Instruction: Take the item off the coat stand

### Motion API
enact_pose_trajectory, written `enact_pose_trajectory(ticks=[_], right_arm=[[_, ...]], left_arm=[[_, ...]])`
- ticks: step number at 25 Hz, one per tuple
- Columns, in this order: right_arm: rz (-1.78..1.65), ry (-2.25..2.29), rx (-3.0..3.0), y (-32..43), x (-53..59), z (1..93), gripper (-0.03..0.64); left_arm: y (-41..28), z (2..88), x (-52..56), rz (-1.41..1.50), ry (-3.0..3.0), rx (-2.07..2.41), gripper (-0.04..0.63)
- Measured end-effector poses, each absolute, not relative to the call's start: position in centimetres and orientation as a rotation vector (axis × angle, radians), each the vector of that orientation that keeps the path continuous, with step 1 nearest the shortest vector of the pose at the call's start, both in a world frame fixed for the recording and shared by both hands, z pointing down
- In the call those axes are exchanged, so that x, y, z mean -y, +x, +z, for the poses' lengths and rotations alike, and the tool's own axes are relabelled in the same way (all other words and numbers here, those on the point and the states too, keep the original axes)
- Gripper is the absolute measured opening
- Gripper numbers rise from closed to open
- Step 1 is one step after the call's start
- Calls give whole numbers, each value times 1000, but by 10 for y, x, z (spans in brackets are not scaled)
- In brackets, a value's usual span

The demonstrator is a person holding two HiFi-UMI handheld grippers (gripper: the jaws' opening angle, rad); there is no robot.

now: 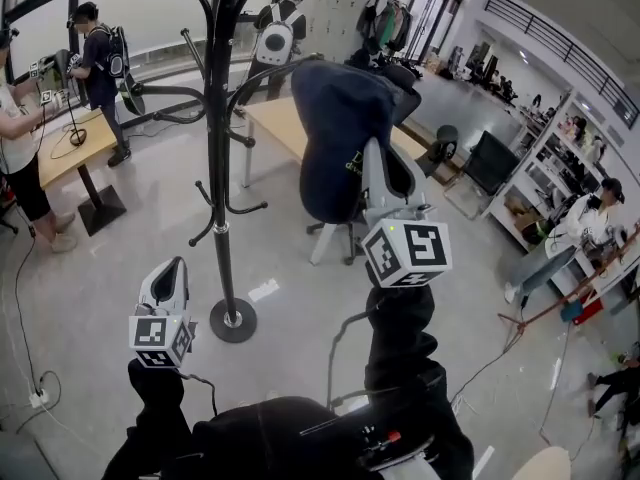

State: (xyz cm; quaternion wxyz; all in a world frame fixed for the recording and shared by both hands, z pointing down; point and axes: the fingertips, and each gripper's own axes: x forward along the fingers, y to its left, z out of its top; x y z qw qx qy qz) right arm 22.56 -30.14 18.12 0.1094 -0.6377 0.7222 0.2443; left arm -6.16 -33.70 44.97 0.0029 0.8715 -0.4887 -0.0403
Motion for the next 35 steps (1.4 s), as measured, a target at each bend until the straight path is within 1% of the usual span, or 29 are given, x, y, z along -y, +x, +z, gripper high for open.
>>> enact_pose_trajectory(ticks=[17,29,35], right_arm=[[605,-1857,-2144,251,295,240,14],[449,-1798,-2229,241,294,296,13],[420,-1794,-2234,243,291,306,14]], left_arm=[[-28,438,344,-87,2782,1542,2],[-15,439,338,-50,2784,1555,3],[-14,441,334,-38,2784,1575,3]])
